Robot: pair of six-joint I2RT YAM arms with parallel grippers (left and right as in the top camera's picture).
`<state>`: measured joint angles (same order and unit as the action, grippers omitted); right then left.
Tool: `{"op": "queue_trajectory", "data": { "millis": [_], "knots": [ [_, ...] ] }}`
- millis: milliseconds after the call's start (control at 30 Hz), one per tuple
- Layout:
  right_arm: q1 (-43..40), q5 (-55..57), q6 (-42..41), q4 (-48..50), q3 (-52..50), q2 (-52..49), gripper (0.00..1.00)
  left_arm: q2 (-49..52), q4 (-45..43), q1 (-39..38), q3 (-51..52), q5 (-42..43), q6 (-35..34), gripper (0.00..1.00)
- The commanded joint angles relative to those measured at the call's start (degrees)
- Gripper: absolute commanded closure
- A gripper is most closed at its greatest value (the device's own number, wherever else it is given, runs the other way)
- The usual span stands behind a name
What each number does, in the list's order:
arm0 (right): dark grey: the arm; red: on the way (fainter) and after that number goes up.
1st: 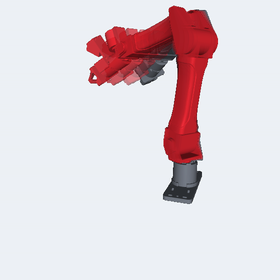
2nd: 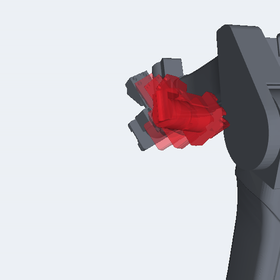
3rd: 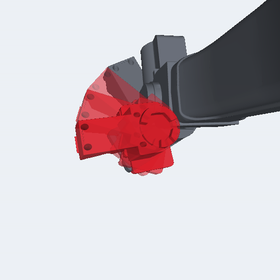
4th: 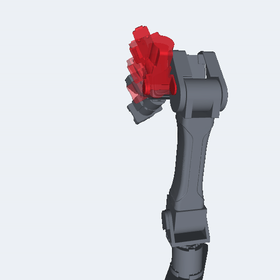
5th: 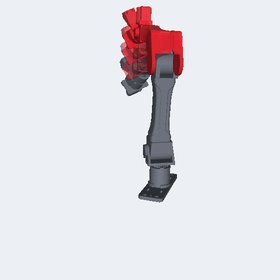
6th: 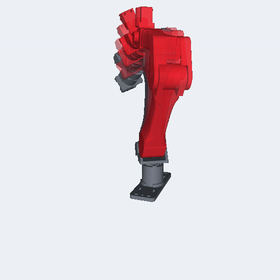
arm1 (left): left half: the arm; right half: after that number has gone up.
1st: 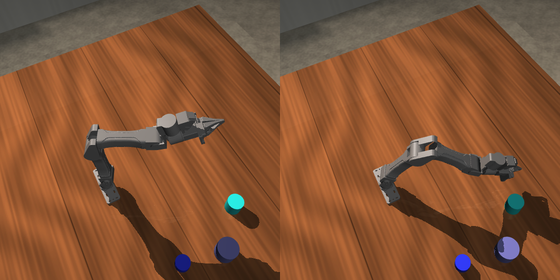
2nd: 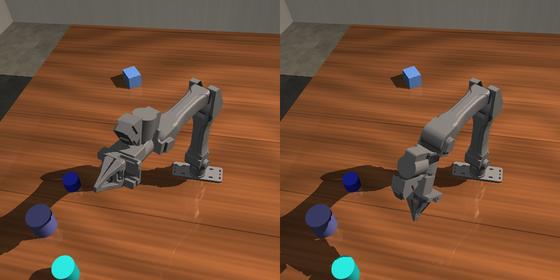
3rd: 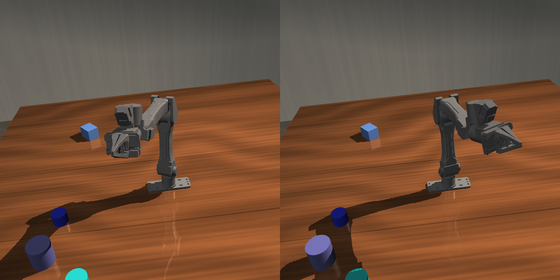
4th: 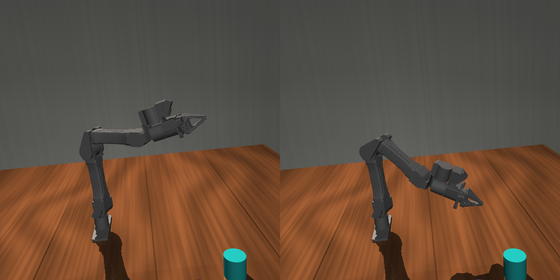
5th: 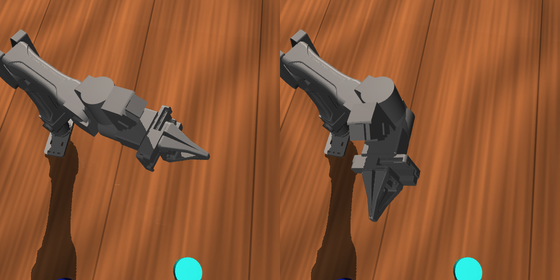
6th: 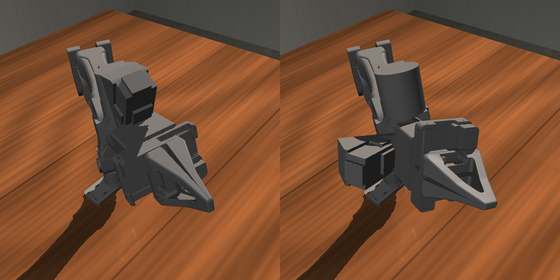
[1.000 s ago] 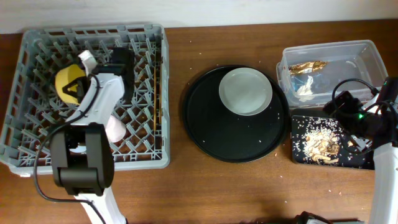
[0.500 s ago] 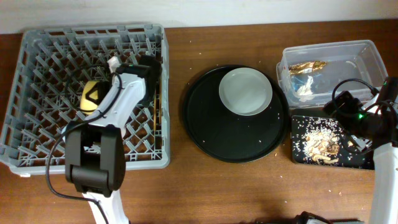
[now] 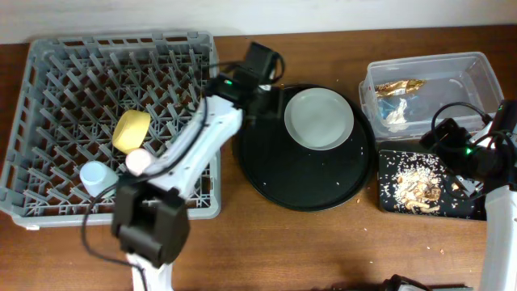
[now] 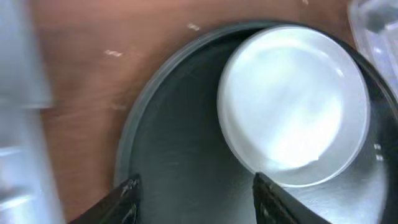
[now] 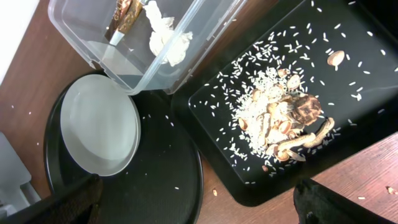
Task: Sort waste into correct bins and load items into the dishwasher rack
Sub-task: 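Grasp the white plate with the left gripper and stand it in the rack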
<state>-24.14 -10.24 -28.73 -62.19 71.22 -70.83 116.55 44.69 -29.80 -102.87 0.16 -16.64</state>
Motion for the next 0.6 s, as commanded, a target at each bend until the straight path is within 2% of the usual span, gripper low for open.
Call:
{"op": "queue_trajectory", "data": {
  "millis": [0, 100, 200, 233, 300, 333, 367, 400, 567],
  "knots": [
    [-0.3, -0.3, -0.5, 0.0, 0.7, 0.0, 0.02, 8.8, -3.6, -0.6, 1.5, 10.5, -5.4, 0.44],
    [-0.3, -0.3, -0.5, 0.0, 0.7, 0.0, 0.02, 14.4, -7.2, -0.7, 1.5, 16.2, -9.0, 0.44],
    [-0.3, -0.3, -0.5, 0.0, 0.7, 0.0, 0.02, 17.6, -7.6, -0.9, 1.5, 16.2, -9.7, 0.46],
    [-0.3, -0.3, -0.5, 0.0, 0.7, 0.0, 0.02, 18.1, -7.6, -0.9, 1.5, 16.1, -9.7, 0.51],
    [-0.3, -0.3, -0.5, 0.0, 0.7, 0.0, 0.02, 18.2, -7.2, -0.9, 1.5, 15.4, -9.7, 0.80],
    [-0.3, -0.3, -0.5, 0.0, 0.7, 0.0, 0.02, 18.2, -7.1, -0.9, 1.5, 15.1, -9.7, 0.91],
    [-0.3, -0.3, -0.5, 0.0, 0.7, 0.0, 0.02, 18.2, -6.9, -0.9, 1.4, 15.1, -9.7, 0.96],
    [-0.3, -0.3, -0.5, 0.0, 0.7, 0.0, 0.02, 18.2, -6.4, -0.8, 1.2, 15.1, -9.7, 0.99],
    [-0.3, -0.3, -0.5, 0.0, 0.7, 0.0, 0.01, 17.1, 1.0, 1.8, -4.2, 14.5, -8.5, 0.99]
  ]
}}
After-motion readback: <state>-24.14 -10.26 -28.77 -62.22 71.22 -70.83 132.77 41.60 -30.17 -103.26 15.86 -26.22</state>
